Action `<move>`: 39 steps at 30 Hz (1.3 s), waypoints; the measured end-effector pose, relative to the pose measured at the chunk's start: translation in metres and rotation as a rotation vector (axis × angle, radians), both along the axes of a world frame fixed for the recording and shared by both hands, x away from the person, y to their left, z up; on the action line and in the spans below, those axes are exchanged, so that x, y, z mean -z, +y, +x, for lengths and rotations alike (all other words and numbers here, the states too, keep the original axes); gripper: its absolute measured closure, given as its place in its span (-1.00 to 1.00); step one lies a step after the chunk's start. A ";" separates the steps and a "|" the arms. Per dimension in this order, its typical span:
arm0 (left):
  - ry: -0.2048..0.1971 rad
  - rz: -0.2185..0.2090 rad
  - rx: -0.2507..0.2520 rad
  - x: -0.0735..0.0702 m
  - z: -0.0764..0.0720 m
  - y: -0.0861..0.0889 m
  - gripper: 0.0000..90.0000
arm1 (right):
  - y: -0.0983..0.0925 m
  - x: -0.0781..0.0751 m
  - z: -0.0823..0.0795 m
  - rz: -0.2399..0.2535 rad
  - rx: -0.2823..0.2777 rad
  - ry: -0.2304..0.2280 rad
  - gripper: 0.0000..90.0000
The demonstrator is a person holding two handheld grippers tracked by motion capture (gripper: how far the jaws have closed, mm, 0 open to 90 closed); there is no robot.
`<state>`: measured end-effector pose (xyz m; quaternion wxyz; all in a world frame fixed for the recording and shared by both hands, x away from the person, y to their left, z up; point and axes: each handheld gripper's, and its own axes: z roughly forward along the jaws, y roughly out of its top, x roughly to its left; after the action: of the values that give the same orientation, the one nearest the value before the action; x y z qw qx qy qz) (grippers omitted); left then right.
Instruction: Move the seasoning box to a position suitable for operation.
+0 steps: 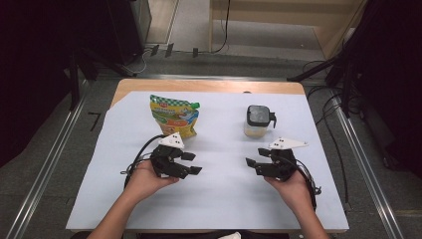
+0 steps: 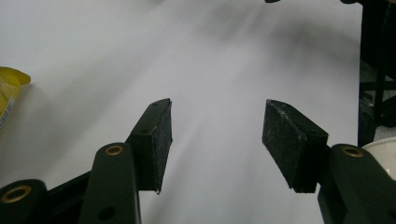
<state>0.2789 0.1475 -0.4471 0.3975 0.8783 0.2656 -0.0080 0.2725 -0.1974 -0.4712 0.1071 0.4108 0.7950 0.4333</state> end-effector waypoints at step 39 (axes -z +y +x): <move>-0.037 -0.008 0.001 -0.004 -0.010 0.004 -0.10 | 0.007 -0.009 0.026 -0.036 0.074 0.000 -0.14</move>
<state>0.2691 0.1519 -0.4432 0.4057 0.8769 0.2575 0.0072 0.2982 -0.1904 -0.4621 0.1306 0.4380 0.7869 0.4146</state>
